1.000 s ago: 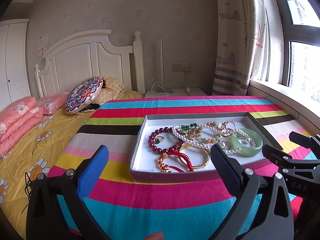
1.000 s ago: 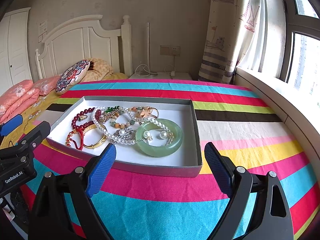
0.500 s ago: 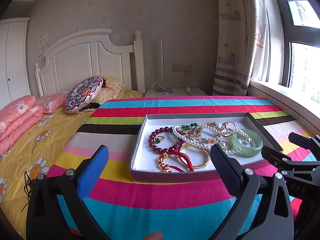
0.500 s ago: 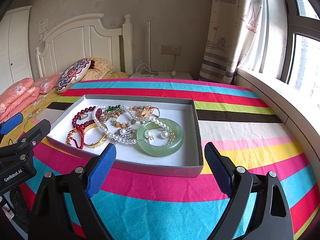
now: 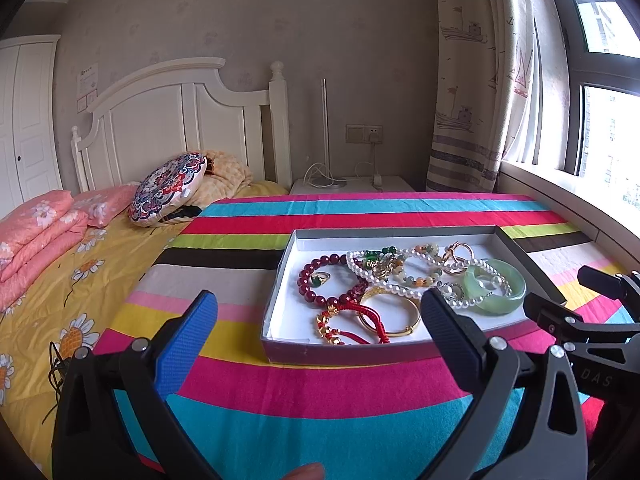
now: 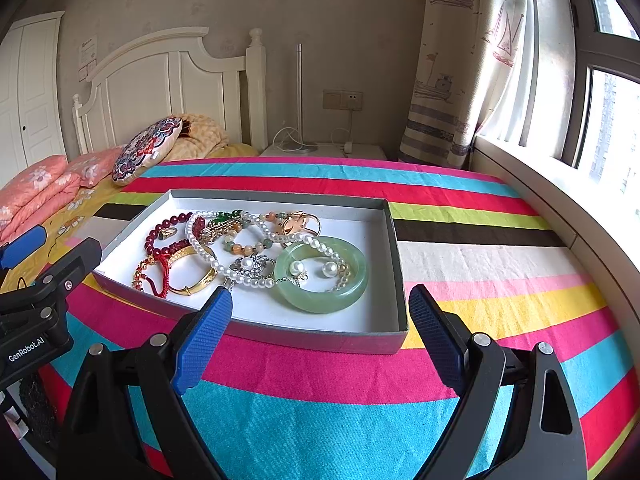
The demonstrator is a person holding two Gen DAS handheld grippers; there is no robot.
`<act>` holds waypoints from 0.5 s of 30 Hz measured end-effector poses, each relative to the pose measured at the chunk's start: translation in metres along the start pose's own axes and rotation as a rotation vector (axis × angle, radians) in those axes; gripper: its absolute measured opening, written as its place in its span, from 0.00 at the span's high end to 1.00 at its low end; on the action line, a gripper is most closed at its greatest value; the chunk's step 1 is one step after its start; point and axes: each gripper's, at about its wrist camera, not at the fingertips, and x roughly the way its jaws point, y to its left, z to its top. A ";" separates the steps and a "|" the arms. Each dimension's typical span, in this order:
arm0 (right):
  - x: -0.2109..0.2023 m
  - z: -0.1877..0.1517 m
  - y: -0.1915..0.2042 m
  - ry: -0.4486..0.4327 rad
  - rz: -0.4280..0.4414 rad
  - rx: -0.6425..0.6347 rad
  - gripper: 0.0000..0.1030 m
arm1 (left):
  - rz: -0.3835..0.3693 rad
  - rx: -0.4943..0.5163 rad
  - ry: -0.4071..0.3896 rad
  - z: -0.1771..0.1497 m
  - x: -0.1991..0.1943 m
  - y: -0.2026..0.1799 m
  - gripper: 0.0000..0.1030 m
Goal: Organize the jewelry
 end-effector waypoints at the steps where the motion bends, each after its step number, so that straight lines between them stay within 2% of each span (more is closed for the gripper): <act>1: 0.000 0.000 0.000 0.000 0.000 -0.001 0.17 | 0.000 0.000 0.001 0.000 0.000 0.000 0.02; 15: 0.000 0.000 0.000 0.001 0.000 0.000 0.17 | 0.005 -0.005 -0.001 0.001 -0.001 0.001 0.02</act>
